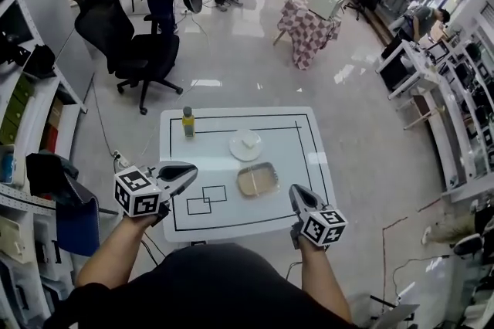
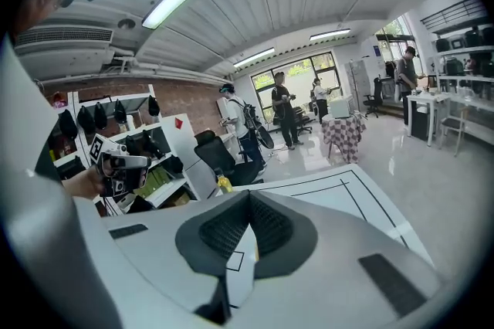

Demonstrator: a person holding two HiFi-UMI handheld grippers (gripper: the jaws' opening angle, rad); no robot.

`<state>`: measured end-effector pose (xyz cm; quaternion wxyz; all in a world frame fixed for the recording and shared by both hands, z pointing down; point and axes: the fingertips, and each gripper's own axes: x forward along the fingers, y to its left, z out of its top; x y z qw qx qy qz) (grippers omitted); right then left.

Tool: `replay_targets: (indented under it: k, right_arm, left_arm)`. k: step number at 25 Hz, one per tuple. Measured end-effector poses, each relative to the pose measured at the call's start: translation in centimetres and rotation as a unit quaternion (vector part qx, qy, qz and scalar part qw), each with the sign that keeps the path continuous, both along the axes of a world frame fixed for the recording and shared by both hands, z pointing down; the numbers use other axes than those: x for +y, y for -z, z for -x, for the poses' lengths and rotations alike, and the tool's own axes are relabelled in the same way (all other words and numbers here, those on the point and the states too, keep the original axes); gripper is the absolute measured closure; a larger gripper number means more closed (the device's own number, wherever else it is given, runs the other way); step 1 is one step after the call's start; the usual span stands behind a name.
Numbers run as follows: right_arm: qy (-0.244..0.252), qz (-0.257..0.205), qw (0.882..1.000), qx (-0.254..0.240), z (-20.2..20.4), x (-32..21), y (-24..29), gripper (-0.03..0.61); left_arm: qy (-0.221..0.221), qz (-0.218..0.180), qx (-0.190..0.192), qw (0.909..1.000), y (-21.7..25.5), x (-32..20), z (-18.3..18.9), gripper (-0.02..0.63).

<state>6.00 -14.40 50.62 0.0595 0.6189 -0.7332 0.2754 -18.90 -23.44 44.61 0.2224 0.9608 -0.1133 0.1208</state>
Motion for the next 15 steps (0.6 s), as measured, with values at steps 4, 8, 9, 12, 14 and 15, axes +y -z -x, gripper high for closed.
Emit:
replay_targets:
  k: [4,8,9,12,14,15]
  right_arm:
    - [-0.014,0.009,1.000,0.004,0.3,-1.3,-0.7,0.566]
    - [-0.020,0.021,1.000,0.011,-0.2,-1.5,-1.0,0.565]
    - [-0.022,0.023,0.999,0.012,-0.6,-1.5,-1.1,0.565]
    - [-0.029,0.029,0.999,0.009,-2.4,-1.4,-1.7,0.565]
    - [-0.028,0.034,0.999,0.006,-3.9,-1.5,-2.2,0.565]
    - [-0.024,0.036,0.999,0.004,-4.6,-1.5,-2.5,0.565]
  left_arm:
    - [-0.013,0.007,-0.007,0.9999,-1.4,-2.3,0.4,0.583]
    - [-0.022,0.013,-0.005,0.9996,-1.6,-3.5,-0.7,0.583]
    - [-0.024,0.014,-0.004,0.9996,-1.6,-3.6,-1.2,0.583]
    - [-0.026,0.013,-0.004,0.9996,-1.5,-3.8,-2.9,0.583]
    - [-0.025,0.010,-0.007,0.9996,-1.3,-3.9,-4.2,0.583]
    - [-0.021,0.009,-0.009,0.9997,-1.2,-3.9,-4.8,0.583]
